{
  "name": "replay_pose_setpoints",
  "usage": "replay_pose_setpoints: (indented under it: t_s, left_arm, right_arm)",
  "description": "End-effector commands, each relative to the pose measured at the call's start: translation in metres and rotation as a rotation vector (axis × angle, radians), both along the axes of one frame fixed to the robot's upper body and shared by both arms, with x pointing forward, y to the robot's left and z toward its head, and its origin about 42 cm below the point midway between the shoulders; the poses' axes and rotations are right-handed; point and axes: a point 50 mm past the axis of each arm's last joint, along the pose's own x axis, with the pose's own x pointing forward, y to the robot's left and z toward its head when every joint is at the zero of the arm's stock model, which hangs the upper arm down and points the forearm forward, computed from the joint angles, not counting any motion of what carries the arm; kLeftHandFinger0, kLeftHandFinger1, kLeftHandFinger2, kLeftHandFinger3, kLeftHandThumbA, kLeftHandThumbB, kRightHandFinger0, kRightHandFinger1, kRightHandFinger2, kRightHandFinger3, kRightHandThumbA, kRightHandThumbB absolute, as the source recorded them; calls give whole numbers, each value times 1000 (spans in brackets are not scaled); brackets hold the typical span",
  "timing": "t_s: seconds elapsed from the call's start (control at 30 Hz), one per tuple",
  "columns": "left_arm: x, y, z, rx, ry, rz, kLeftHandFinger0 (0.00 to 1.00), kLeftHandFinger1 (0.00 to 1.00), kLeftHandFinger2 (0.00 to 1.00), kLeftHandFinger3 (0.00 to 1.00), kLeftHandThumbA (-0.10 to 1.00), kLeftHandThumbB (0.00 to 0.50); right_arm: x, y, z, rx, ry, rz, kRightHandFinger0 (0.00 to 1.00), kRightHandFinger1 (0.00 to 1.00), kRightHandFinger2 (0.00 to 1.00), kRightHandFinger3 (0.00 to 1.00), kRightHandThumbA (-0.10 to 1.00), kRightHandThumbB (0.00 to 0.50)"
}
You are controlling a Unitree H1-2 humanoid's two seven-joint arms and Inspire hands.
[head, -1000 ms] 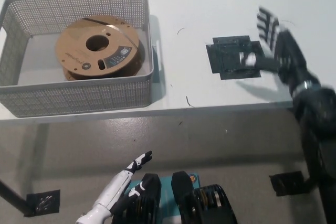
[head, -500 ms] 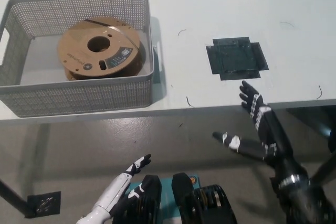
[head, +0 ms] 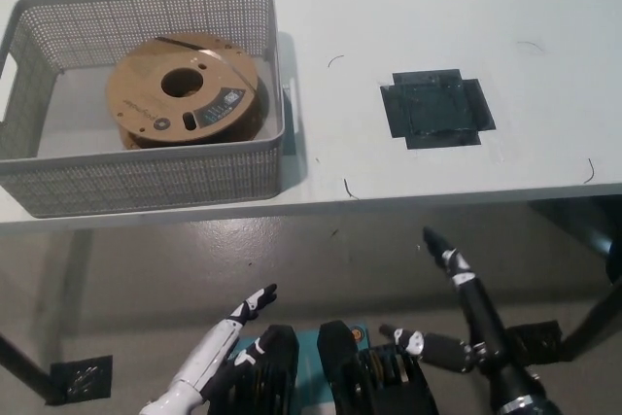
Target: Use the right hand to pick up a 3d printing filament and place it into a container on the left side
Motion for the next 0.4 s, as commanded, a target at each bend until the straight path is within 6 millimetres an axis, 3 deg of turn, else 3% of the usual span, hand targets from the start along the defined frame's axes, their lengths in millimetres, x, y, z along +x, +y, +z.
replay_pose_setpoints:
  t_s: [0.0, 0.2, 0.37]
  left_arm:
    - [2, -1, 9, -116, -64, 47, 1000, 1000, 1000, 1000, 1000, 310]
    - [-2, 2, 6, -157, -37, 77, 1000, 1000, 1000, 1000, 1000, 365]
    - [1, 2, 10, -153, -49, 70, 1000, 1000, 1000, 1000, 1000, 346]
  right_arm:
    - [8, 14, 1, -68, -161, 92, 1000, 1000, 1000, 1000, 1000, 62]
    - [14, 19, -15, -52, -62, 132, 1000, 1000, 1000, 1000, 1000, 0]
    - [20, 15, -15, -62, -40, 129, 1000, 1000, 1000, 1000, 1000, 0]
